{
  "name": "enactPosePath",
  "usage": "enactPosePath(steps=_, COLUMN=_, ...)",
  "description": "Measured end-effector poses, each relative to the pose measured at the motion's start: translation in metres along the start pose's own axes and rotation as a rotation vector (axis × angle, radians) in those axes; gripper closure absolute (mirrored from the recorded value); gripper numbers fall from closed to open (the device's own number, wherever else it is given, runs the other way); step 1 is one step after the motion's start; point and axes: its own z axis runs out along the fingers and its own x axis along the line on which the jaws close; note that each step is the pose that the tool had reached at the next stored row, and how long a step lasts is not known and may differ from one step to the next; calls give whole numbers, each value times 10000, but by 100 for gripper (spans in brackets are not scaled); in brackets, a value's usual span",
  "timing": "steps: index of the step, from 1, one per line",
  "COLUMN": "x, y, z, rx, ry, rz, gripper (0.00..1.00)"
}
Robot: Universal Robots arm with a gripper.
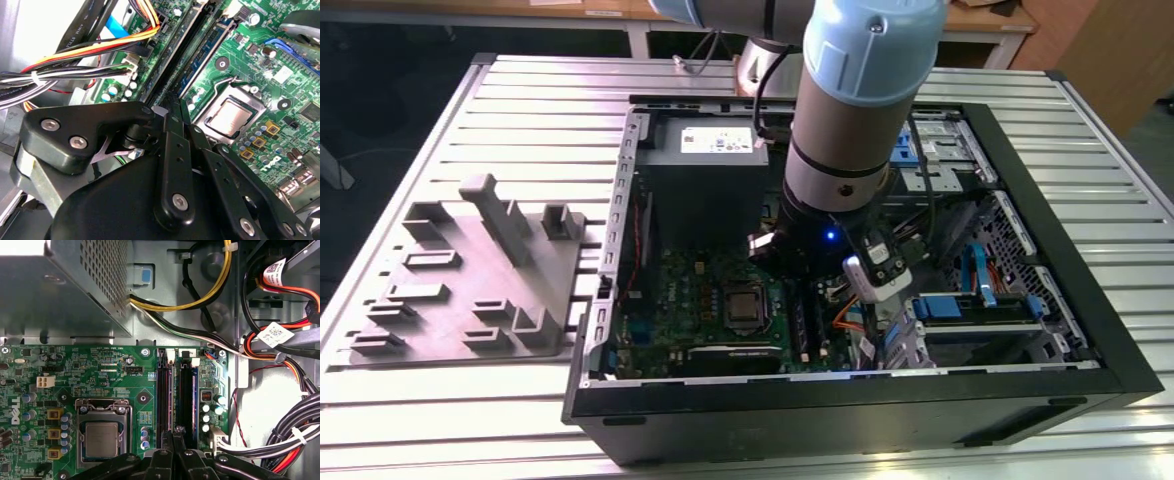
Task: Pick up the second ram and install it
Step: 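Insert the second ram into the second slot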
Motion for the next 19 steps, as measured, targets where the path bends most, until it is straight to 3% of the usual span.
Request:
enactPosePath(steps=12, x=0, y=1, z=-1, rx=0, ry=0, rz=0, gripper=82)
enactPosePath(steps=19, x=-1, y=4, z=-138, rx=43, ry=-1, rz=0, gripper=82)
